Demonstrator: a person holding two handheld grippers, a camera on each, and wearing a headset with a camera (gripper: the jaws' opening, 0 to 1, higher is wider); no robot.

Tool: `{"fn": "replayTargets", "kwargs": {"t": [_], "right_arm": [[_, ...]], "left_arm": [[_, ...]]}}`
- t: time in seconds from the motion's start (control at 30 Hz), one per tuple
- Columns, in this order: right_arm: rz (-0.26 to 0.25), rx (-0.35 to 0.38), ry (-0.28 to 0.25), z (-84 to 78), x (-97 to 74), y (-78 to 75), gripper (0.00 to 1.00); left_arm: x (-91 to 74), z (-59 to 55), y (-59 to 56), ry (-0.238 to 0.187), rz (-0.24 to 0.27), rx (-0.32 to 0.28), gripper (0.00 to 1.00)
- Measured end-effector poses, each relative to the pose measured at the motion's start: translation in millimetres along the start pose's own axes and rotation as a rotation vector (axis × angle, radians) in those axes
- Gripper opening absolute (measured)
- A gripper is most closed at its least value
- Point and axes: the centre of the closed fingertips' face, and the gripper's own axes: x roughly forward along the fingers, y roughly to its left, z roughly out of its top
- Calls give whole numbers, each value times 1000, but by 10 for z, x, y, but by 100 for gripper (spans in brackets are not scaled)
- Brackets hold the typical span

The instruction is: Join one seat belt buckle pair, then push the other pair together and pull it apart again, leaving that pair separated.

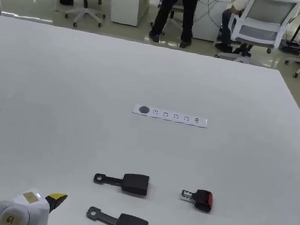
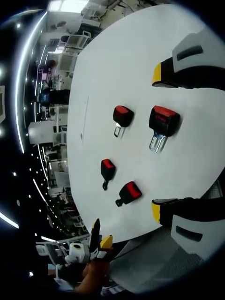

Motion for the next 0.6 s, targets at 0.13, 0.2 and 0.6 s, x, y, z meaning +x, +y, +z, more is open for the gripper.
{"fn": "replayTargets", "kwargs": {"t": [0.13, 0.2, 0.6], "right_arm": [[1, 0, 2, -10, 13, -6, 100], [1, -2, 2, -13, 17, -7, 100], [1, -5, 7, -2, 7, -8, 100]], "left_arm": [[-2, 1, -14, 0, 0, -4, 96], [-6, 16, -22, -3, 0, -5, 96], [35, 12, 1, 3, -11, 6, 95]]}}
